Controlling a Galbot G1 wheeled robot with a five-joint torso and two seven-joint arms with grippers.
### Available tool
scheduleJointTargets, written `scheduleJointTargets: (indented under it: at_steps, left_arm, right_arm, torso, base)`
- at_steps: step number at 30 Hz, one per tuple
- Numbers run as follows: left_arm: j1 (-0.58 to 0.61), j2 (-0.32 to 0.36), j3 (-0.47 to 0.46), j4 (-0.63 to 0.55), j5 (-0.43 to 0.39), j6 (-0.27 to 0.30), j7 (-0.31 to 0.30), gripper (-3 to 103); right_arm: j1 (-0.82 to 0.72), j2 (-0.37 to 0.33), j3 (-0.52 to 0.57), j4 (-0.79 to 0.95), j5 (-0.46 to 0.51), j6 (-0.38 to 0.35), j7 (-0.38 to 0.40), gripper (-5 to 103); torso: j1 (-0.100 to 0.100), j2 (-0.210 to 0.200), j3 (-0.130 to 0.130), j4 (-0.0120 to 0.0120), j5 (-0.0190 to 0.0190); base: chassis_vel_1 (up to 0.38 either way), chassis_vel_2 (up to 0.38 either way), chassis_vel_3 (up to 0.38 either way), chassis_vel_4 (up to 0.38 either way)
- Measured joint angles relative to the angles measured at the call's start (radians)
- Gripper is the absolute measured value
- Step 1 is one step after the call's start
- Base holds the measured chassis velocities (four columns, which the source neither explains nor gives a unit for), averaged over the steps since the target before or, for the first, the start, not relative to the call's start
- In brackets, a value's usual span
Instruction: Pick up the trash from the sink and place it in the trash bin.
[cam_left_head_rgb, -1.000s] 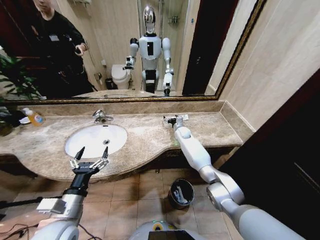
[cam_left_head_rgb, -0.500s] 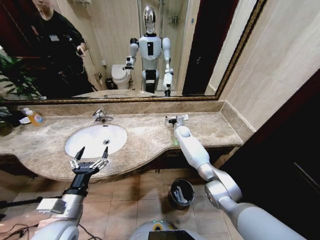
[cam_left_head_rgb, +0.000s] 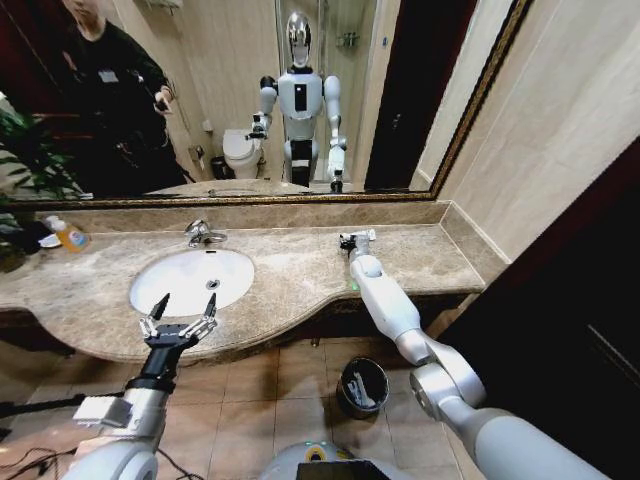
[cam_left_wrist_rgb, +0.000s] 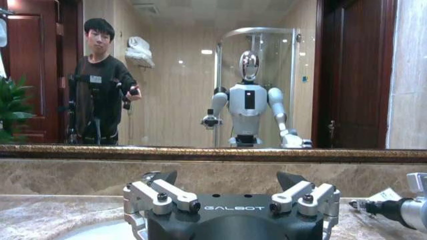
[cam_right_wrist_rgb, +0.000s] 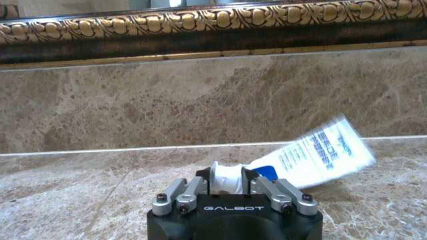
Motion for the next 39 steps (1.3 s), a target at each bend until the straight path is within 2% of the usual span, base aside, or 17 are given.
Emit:
scheduleJointTargets:
  at_steps: [3, 12, 15, 16, 19, 22, 24, 32, 39]
  left_arm:
    - [0.0, 0.0, 0.0, 0.0, 0.0, 0.0, 0.0, 100]
    - [0.0, 0.0, 0.0, 0.0, 0.0, 0.0, 0.0, 100]
    - [0.0, 0.0, 0.0, 0.0, 0.0, 0.0, 0.0, 100]
    - [0.0, 0.0, 0.0, 0.0, 0.0, 0.0, 0.0, 100]
    - [0.0, 0.0, 0.0, 0.0, 0.0, 0.0, 0.0, 100]
    - [0.0, 0.0, 0.0, 0.0, 0.0, 0.0, 0.0, 100]
    - [0.0, 0.0, 0.0, 0.0, 0.0, 0.0, 0.0, 100]
    - [0.0, 0.0, 0.0, 0.0, 0.0, 0.0, 0.0, 100]
    - [0.0, 0.0, 0.0, 0.0, 0.0, 0.0, 0.0, 100]
  right_arm:
    - [-0.02, -0.005, -0.002, 0.016, -0.02, 0.015, 0.004, 22]
    - [-0.106, -0.053, -0.016, 0.183, -0.023, 0.012, 0.053, 21]
    - [-0.185, -0.142, -0.032, 0.384, 0.006, -0.009, 0.088, 21]
    - [-0.185, -0.142, -0.032, 0.384, 0.006, -0.009, 0.088, 21]
    - [-0.269, -0.236, -0.032, 0.55, 0.013, 0.0, 0.102, 21]
    - [-0.315, -0.27, -0.022, 0.623, 0.022, 0.007, 0.095, 21]
    - [-0.403, -0.314, -0.001, 0.747, 0.057, 0.011, 0.096, 21]
    - [-0.615, -0.401, 0.05, 1.009, 0.095, 0.033, 0.117, 21]
    - [-0.825, -0.419, 0.119, 1.181, 0.083, 0.039, 0.132, 21]
  torso:
    - [0.0, 0.0, 0.0, 0.0, 0.0]
    - [0.0, 0.0, 0.0, 0.0, 0.0003]
    - [0.0, 0.0, 0.0, -0.0001, 0.0001]
    - [0.0, 0.0, 0.0, -0.0001, 0.0001]
    - [0.0, 0.0, 0.0, -0.0002, 0.0002]
    - [0.0, 0.0, 0.0, -0.0002, 0.0]
    - [0.0, 0.0, 0.0, -0.0003, 0.0004]
    - [0.0, 0.0, 0.0, -0.0001, 0.0003]
    - [0.0, 0.0, 0.0, 0.0, 0.0002]
  base:
    - [0.0, 0.0, 0.0, 0.0]
    - [0.0, 0.0, 0.0, 0.0]
    - [0.0, 0.0, 0.0, 0.0]
    - [0.0, 0.0, 0.0, 0.0]
    - [0.0, 0.0, 0.0, 0.0]
    - [0.0, 0.0, 0.0, 0.0]
    - [0.0, 0.0, 0.0, 0.0]
    - [0.0, 0.0, 0.0, 0.0]
    - [0.0, 0.0, 0.0, 0.0]
